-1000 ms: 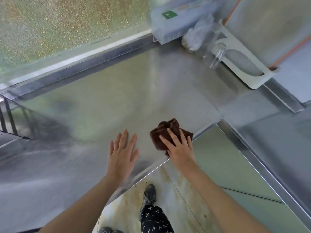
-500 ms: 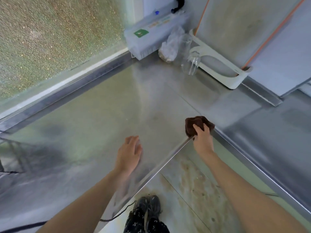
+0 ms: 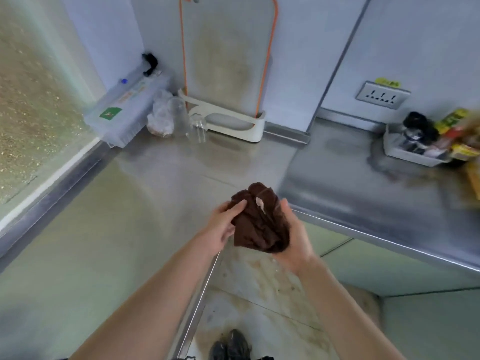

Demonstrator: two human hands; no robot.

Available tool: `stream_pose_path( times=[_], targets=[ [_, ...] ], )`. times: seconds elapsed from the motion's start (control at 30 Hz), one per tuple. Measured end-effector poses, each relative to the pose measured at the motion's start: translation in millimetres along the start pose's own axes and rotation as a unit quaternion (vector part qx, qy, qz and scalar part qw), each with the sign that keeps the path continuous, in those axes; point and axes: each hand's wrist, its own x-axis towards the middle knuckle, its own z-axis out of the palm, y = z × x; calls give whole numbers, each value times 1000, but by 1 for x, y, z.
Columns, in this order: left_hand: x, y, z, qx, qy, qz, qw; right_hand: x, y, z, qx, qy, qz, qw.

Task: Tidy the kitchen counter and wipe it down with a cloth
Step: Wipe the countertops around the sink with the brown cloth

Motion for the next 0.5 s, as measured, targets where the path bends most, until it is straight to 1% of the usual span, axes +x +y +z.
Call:
stream_pose_path(
  times=[0.03, 0.07, 0.1, 0.17, 0.23, 0.3, 0.4, 0.47, 0.5],
  targets=[
    [1, 0, 11, 25, 16, 19, 999, -6, -2, -2, -23, 32, -17, 999],
    [0, -2, 22, 73, 22, 33, 997, -11, -3, -8, -52, 71, -47, 995],
    [-1, -5, 35, 119, 14, 47, 992, -18, -6, -16, -92, 111, -79, 986],
    [-1, -13, 57, 162, -15, 57, 985, -35, -11, -31, -198, 204, -133, 949],
    [-1, -23, 82, 180, -56, 56, 981, -56, -18, -48, -283, 274, -172, 903],
    [-2, -33, 110, 203, -109, 56, 972, -78, -29, -67, -339, 327, -187, 862],
    [-3, -48, 153, 255, -183, 33, 949, -114, -44, -97, -412, 383, -179, 807],
    [-4, -60, 183, 318, -220, 1, 922, -142, -56, -118, -437, 408, -186, 780],
    [-3, -66, 198, 364, -231, -11, 902, -158, -64, -128, -447, 418, -193, 767]
  ],
)
